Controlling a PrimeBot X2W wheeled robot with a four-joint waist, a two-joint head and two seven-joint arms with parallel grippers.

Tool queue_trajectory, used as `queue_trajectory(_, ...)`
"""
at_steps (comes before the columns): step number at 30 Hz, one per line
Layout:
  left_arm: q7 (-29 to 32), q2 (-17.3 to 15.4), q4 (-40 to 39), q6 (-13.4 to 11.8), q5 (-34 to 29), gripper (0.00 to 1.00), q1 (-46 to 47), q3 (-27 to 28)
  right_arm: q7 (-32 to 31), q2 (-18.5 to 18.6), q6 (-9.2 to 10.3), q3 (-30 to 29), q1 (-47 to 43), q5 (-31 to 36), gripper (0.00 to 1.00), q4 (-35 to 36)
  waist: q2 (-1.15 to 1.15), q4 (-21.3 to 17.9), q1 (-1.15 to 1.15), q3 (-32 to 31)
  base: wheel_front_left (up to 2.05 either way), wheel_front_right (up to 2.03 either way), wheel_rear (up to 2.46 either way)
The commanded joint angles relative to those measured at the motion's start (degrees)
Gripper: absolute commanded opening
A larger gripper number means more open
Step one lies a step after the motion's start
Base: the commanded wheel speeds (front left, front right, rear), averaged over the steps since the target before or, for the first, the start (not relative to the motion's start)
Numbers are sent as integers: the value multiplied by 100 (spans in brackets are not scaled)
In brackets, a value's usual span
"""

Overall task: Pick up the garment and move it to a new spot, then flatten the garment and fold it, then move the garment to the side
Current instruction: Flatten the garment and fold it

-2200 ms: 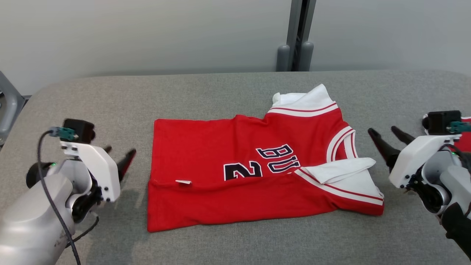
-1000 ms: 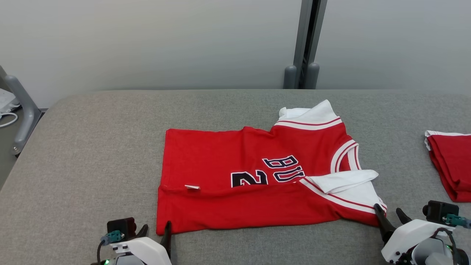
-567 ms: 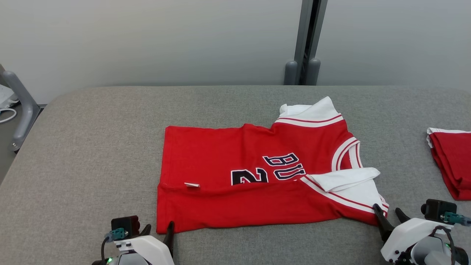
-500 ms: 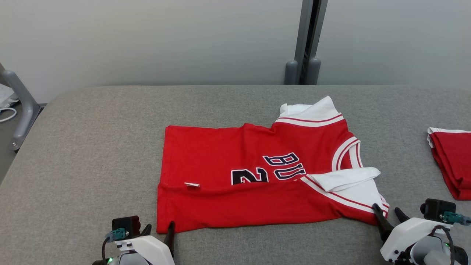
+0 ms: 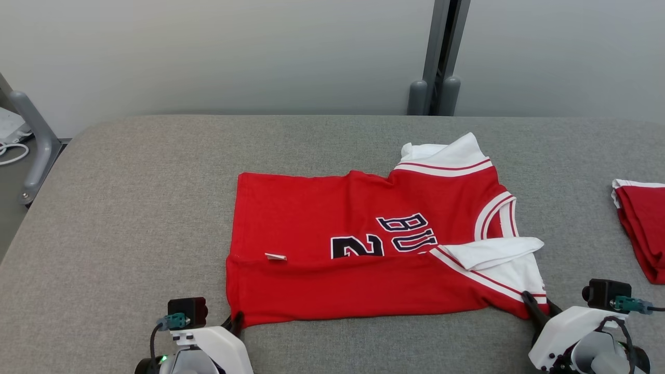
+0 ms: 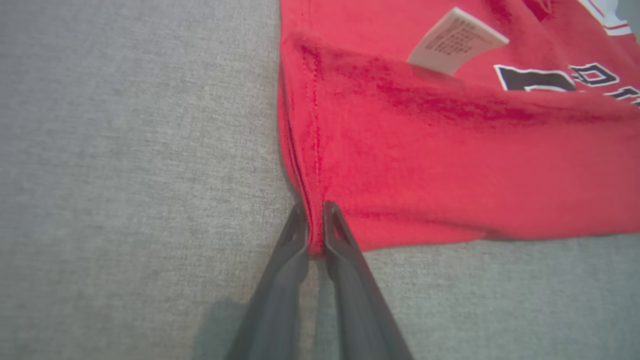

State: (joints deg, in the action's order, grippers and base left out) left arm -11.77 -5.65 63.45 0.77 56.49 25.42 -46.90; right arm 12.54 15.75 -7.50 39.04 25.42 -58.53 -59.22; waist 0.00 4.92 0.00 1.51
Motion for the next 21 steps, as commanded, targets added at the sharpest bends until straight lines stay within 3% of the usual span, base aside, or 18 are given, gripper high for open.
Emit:
queue_trajectory(1,80,32,76,40,-22,0,-1,-41,-30,37,2,35,21,-59,0,15,0,4,0,-1,0,0,0)
queue_trajectory(8,39,37,169,123,-25,0,59,-67,30,93,2,136,15,-120,0,45,0,-1,0,-62,0,0,0)
queue_trajectory(21,-85,-330,307,229,-439,0,304,-401,0,235,2,336,-123,-367,0,179,0,-30,0,-341,0,0,0)
